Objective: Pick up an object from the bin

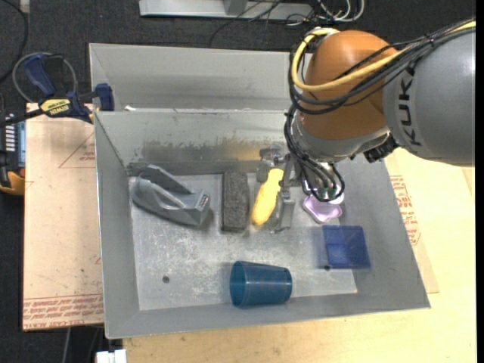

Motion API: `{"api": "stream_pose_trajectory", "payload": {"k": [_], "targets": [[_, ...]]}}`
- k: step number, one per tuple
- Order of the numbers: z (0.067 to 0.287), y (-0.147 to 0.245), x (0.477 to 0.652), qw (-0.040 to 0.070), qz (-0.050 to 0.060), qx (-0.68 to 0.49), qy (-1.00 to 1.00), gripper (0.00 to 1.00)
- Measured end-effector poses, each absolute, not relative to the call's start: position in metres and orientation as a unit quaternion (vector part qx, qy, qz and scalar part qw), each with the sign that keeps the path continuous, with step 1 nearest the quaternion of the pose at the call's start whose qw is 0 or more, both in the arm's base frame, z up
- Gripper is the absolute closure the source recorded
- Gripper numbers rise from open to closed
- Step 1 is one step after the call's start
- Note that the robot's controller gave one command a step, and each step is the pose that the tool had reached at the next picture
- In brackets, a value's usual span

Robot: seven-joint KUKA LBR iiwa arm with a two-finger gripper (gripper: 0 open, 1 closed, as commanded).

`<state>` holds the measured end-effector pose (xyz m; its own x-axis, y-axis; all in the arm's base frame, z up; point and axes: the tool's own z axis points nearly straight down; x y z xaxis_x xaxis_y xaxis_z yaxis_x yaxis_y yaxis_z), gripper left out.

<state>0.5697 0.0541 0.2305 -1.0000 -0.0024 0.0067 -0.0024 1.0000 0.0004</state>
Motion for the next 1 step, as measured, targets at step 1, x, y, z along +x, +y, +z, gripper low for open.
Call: {"api": "stream_pose_trajectory", "payload": {"k": [1], "targets": [[0.2349, 0.0535, 0.5713, -0.001, -0.001, 0.0, -1.0, 0.0]]}}
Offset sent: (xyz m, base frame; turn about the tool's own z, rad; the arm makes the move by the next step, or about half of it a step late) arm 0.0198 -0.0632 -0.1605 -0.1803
